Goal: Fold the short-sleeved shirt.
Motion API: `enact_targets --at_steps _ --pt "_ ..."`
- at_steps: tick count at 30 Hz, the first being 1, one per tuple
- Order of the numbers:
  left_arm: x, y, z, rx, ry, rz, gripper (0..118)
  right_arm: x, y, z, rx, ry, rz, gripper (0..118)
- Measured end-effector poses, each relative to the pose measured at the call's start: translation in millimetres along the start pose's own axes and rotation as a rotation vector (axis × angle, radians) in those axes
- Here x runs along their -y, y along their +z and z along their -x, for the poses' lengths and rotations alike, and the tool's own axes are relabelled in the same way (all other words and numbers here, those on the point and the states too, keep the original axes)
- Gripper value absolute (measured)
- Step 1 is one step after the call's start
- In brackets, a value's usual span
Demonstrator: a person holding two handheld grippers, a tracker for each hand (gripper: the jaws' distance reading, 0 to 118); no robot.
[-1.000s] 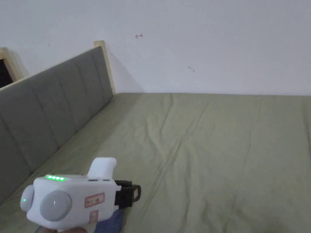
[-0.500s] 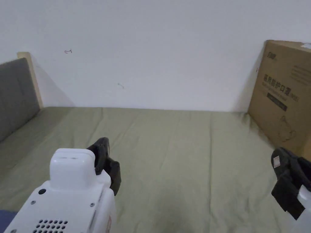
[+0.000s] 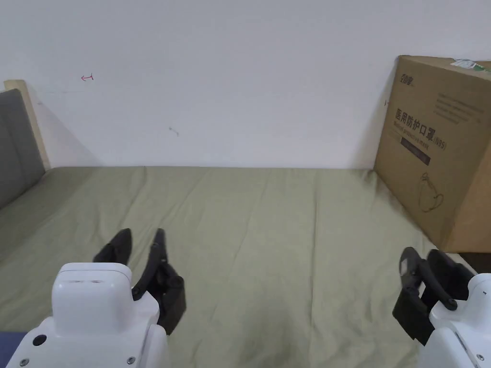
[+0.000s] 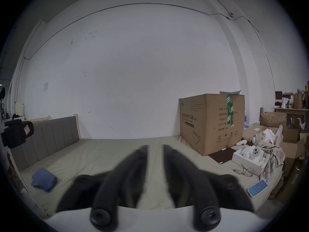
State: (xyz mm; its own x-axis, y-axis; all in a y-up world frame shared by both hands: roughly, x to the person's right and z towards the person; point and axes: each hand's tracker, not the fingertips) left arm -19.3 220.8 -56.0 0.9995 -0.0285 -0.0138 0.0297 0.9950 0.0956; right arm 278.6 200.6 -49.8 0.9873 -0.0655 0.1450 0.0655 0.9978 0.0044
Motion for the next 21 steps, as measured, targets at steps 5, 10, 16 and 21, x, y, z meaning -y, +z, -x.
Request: enact_targets --at_steps 5,10,16,21 --pt "3.2 -5.3 6.0 0.035 0.018 0.028 118 -2.0 3.0 -6.2 0.041 -0.035 -0.01 118" --pt "-2.2 -7.9 7.7 0.016 0.016 0.031 118 -7.5 4.8 -0.2 0.053 0.032 -0.009 118" --pt "0.8 2.9 5.7 0.033 0.022 0.026 118 -8.9 8.7 9.5 0.016 0.055 -0.014 118" --pt "-5.2 8.6 3.6 0.051 -0.003 -0.005 118 -7.9 14.9 17.1 -0.007 0.071 -0.034 118"
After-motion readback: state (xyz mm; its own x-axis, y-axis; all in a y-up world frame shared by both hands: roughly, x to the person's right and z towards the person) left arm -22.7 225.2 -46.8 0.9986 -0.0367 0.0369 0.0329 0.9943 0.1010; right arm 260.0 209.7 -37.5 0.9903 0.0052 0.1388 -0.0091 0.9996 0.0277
